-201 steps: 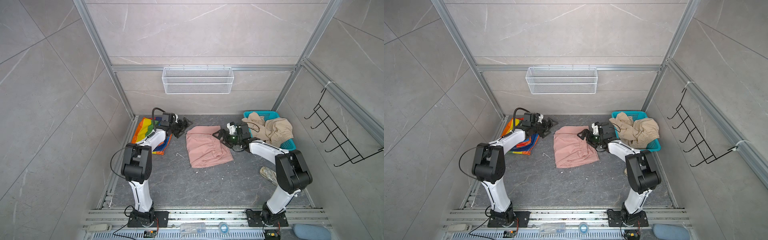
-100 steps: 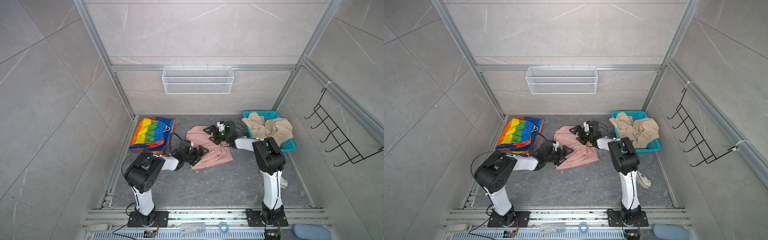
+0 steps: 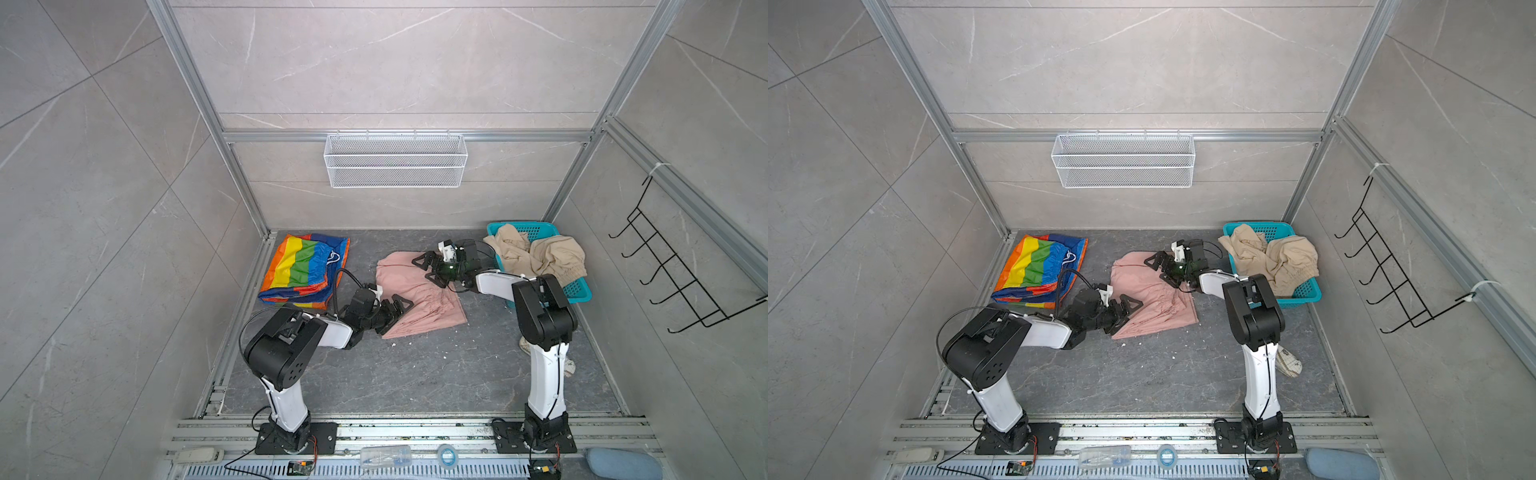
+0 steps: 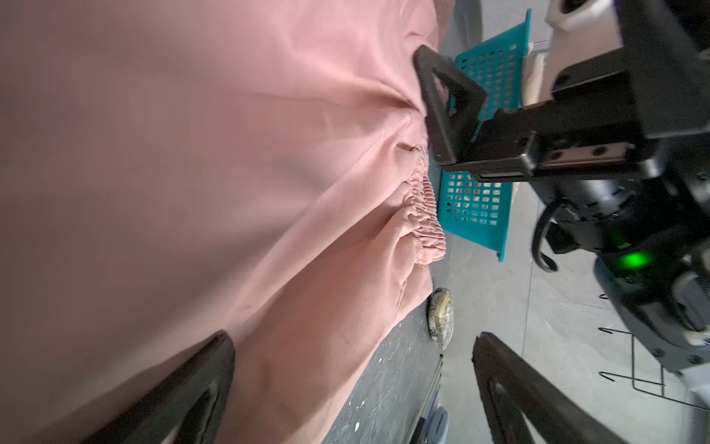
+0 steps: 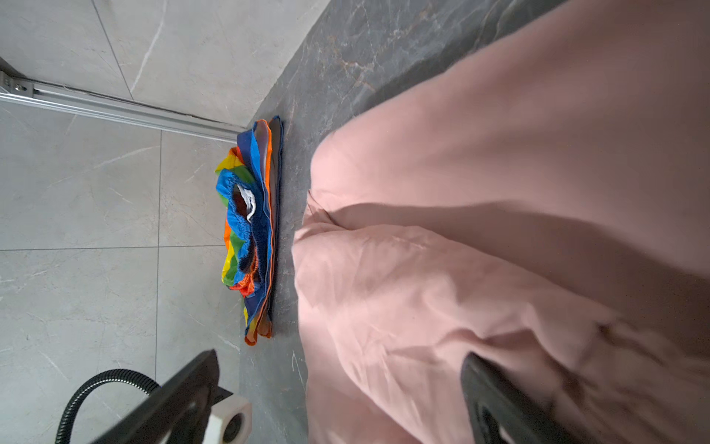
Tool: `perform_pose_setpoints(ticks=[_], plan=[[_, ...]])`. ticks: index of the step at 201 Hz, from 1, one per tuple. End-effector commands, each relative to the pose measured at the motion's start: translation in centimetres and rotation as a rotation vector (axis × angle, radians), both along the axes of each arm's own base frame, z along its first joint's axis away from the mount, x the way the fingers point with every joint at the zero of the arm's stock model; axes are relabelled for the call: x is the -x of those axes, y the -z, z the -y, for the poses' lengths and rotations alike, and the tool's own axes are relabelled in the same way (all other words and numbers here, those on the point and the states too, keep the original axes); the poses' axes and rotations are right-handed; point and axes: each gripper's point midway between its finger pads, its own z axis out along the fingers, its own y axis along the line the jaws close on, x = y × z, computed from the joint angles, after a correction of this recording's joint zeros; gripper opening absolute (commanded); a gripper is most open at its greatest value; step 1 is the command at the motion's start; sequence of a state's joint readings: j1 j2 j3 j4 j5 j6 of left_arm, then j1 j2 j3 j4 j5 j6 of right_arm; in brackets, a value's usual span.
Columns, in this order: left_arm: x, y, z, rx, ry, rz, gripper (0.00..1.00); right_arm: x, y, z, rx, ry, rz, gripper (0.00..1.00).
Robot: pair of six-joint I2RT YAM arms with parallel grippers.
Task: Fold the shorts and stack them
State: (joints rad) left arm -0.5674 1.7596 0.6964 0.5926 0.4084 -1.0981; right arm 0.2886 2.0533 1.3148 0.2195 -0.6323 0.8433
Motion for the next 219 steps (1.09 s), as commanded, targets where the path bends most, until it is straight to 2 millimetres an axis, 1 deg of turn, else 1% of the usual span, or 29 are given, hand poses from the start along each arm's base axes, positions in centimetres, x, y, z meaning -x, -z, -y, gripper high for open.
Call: perform_pose_setpoints(ticks=[1, 7, 19, 35, 46, 65, 84, 97, 112, 123, 131, 145, 157, 181, 219], plan=[[0.4, -1.1, -1.3, -0.123, 0.023, 0.034, 0.99, 1.8, -4.6, 1.7, 0.013, 0.028, 0.054, 1.0], [0.3, -2.0, -1.5, -0.139, 0.024, 0.06, 0.99, 2.6, -4.8, 1.7, 0.004, 0.034, 0.046, 1.0], [0.1, -3.5, -2.1, -0.195, 0.028, 0.109, 0.99, 4.5, -4.0, 1.6, -0.007, 0.035, 0.007, 1.0], [-0.3, -4.7, -3.2, -0.288, 0.034, 0.142, 0.99, 6.9, -2.5, 1.0, -0.029, 0.028, -0.034, 1.0], [-0.7, -5.1, -4.0, -0.329, 0.032, 0.154, 0.99, 8.4, -1.2, 0.7, -0.029, 0.018, -0.057, 1.0], [-1.2, -5.3, -5.1, -0.34, 0.025, 0.143, 0.99, 10.1, 1.3, 1.1, 0.0, 0.008, -0.095, 1.0], [-1.6, -4.9, -5.7, -0.349, 0.033, 0.122, 0.99, 11.5, 3.6, 1.5, 0.033, -0.005, -0.134, 1.0], [-1.8, -4.5, -6.1, -0.361, 0.046, 0.1, 0.99, 12.2, 4.6, 1.8, 0.05, -0.013, -0.149, 1.0], [-2.2, -3.9, -6.6, -0.368, 0.057, 0.074, 0.97, 12.7, 5.2, 2.0, 0.065, -0.02, -0.161, 1.0], [-2.6, -3.4, -6.8, -0.365, 0.066, 0.049, 0.97, 12.9, 5.0, 2.0, 0.066, -0.029, -0.159, 1.0], [-2.9, -3.0, -6.9, -0.364, 0.07, 0.029, 0.96, 12.9, 4.3, 2.0, 0.062, -0.034, -0.148, 1.0], [-3.6, -2.3, -7.1, -0.37, 0.08, -0.002, 0.94, 12.9, 2.7, 2.0, 0.059, -0.038, -0.118, 1.0], [-4.2, -1.7, -6.7, -0.382, 0.101, -0.019, 0.91, 12.9, 1.1, 1.9, 0.059, -0.043, -0.087, 1.0], [-5.4, -0.3, -6.4, -0.43, 0.133, -0.071, 0.88, 13.3, -1.3, 2.3, 0.073, -0.05, -0.046, 1.0], [-6.9, 1.7, -6.1, -0.488, 0.165, -0.12, 0.85, 14.0, -3.0, 3.6, 0.076, -0.037, -0.025, 1.0]])
